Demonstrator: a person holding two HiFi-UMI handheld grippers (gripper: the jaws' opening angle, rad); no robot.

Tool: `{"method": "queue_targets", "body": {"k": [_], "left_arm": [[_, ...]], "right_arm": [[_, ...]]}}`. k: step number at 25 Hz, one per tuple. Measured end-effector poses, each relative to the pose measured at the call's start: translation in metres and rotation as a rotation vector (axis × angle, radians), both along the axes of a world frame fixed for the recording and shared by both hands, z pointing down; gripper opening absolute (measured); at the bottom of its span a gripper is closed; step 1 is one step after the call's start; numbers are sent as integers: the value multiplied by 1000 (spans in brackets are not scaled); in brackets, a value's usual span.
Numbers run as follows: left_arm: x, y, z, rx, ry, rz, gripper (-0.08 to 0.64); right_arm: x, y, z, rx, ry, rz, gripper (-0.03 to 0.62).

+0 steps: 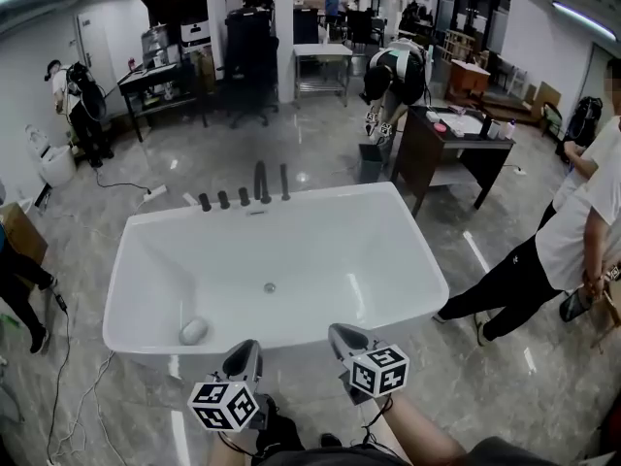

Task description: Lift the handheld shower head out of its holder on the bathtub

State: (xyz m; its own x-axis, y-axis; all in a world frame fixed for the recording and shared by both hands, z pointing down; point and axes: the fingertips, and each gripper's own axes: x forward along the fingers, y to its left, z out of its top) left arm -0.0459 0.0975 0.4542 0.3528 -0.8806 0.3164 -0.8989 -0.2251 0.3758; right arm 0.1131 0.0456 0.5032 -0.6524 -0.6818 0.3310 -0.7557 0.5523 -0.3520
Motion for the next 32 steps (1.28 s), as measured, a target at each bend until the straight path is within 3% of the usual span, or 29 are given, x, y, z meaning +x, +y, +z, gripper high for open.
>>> {"method": "queue_targets", "body": {"k": [11,16,23,32], "left_arm": [[-81,-99,13,-22,24,87,41],[-113,-138,15,-24,55,81,41],[-134,-181,12,-17,55,132,41],[-166,-216,19,-11,50,179,37]], "right_arm": [[-69,-94,9,-31,35,98,32],[-90,-136,-5,37,39,166,32],[-99,-174,-7,12,50,237,32],[-139,-197,-7,33,95,252,34]]}}
